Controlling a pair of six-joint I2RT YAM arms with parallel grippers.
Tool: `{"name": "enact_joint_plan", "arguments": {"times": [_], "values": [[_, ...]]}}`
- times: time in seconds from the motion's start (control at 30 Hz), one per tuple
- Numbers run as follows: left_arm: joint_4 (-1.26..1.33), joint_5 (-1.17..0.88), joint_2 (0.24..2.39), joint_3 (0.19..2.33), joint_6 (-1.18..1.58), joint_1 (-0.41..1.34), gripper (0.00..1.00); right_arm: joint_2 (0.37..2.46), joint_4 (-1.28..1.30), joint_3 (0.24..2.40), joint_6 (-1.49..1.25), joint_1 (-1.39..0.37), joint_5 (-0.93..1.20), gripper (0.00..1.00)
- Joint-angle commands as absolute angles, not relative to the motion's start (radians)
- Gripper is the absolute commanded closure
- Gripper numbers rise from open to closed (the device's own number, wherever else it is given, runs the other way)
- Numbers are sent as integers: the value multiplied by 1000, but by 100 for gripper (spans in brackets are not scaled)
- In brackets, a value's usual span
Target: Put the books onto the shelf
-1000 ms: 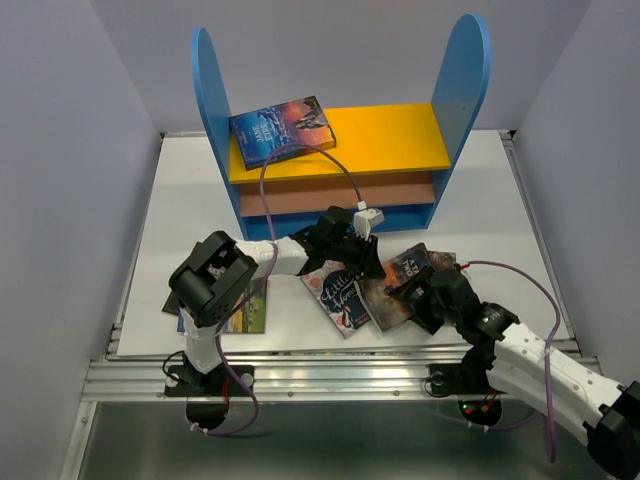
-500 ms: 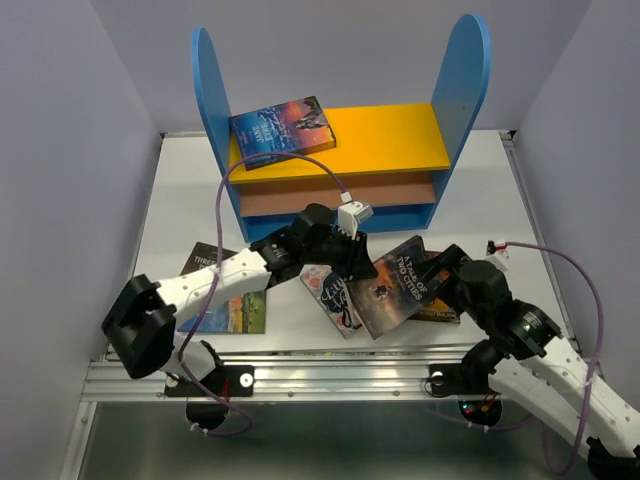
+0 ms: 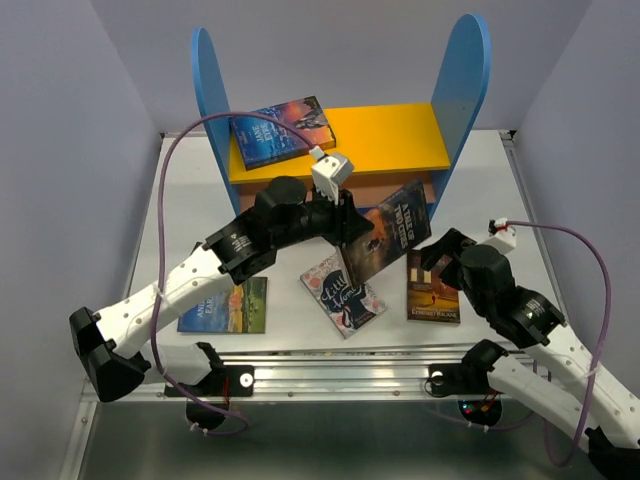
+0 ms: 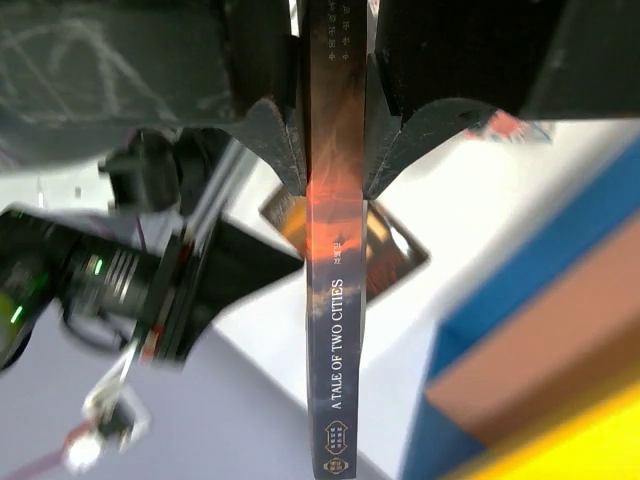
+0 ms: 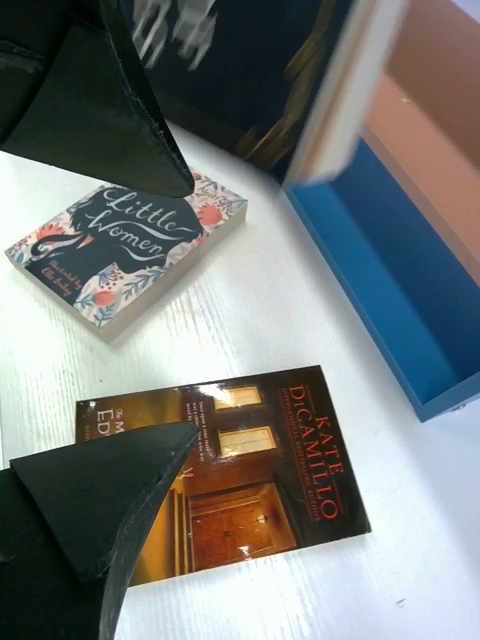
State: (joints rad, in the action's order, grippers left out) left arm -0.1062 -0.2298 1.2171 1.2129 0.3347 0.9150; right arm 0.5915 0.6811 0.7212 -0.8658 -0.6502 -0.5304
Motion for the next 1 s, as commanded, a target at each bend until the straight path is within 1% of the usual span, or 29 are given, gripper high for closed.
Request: {"name": "enact_joint_plan", "arguments": {"times": [0.0, 0.13, 0.2, 0.23, 0.3, 0.33, 0.4, 0.43, 0.5, 0.53, 0.6, 0.63, 0.67, 0.7, 0.8, 0.87, 0.9, 0.97], "values": [[58, -59, 1206, 1429, 295, 914, 100, 588, 568, 770, -784, -652, -558, 0], [35, 139, 1268, 1609, 281, 914, 100, 606, 529, 773, -743, -652, -516, 0], [31, 230, 1295, 1663, 299, 910, 100, 621, 519, 779, -724, -652, -488, 0], [20, 329, 1310, 1695, 317, 907, 100, 641, 515, 787, -721, -652, -485, 0], [3, 444, 1356, 1773, 347, 905, 100, 661, 509, 795, -707, -652, -473, 0], [3, 607, 1373, 1793, 360, 902, 100, 670, 505, 799, -701, -652, -468, 0], [2, 789, 1417, 1841, 411, 894, 100, 698, 488, 808, -687, -652, -448, 0], [-26, 829, 1442, 1865, 467, 879, 100, 721, 480, 813, -681, -652, -439, 0], [-34, 909, 1457, 1870, 533, 865, 100, 744, 463, 830, -654, -652, -402, 0], [-31, 1001, 1462, 1862, 572, 865, 100, 759, 451, 839, -646, -652, -394, 0], [-25, 1050, 1474, 1844, 665, 851, 100, 805, 445, 873, -629, -652, -373, 0], [-12, 1136, 1489, 1823, 679, 853, 100, 821, 442, 885, -624, -652, -370, 0], [15, 1179, 1502, 1818, 683, 848, 100, 831, 434, 894, -623, -652, -365, 0], [2, 1221, 1517, 1822, 746, 841, 100, 842, 407, 902, -611, -652, -347, 0], [-132, 1236, 1571, 1844, 909, 816, 100, 844, 342, 905, -597, -652, -313, 0], [-228, 1220, 1598, 1858, 1027, 795, 100, 850, 331, 920, -588, -652, -302, 0], [-323, 1197, 1604, 1861, 1145, 772, 100, 863, 328, 940, -574, -652, -296, 0], [-440, 1154, 1614, 1853, 1253, 747, 100, 880, 330, 962, -561, -652, -298, 0]]}}
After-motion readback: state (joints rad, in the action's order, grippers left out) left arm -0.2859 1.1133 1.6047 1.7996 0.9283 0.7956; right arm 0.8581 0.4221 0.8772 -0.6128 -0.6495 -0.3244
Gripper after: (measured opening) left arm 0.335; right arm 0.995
